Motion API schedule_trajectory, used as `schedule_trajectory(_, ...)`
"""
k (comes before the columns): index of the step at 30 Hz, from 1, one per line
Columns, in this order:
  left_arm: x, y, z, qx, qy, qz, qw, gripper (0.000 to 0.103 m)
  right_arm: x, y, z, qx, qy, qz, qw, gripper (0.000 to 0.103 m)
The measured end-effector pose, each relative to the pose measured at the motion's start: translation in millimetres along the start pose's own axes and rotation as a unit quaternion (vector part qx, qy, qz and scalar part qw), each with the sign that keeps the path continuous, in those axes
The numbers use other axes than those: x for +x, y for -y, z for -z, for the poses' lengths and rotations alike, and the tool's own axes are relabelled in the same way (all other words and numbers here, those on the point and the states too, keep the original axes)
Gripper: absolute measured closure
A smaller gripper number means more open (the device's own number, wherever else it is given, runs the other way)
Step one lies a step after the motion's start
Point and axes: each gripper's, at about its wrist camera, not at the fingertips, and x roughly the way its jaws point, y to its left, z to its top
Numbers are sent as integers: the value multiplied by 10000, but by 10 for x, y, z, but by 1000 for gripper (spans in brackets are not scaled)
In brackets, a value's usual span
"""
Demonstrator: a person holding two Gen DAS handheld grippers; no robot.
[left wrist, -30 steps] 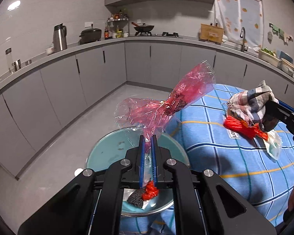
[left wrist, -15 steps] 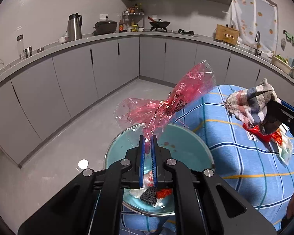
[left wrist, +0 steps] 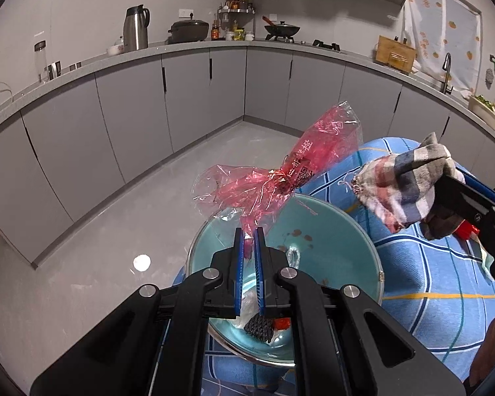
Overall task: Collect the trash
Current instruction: 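Carry the pink bag and patterned cloth over the teal bucket with both grippers, then open both grippers to drop the pink bag and cloth into the bucket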
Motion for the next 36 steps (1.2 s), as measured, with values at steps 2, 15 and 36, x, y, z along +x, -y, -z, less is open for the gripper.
schedule_trajectory(2,20,-9,12,-2,-30,-2,10000,96,35,-9,14,-10,-35,-20,10000,83)
schedule_trajectory(15,184,6,50,43,-225,26,9997,96,260,-72,130,-38,-309,-150,9994,83)
schedule_trajectory(36,263,62,138,121,-319,32,9994,60,374,113,288,122,-486,-6,9987,60)
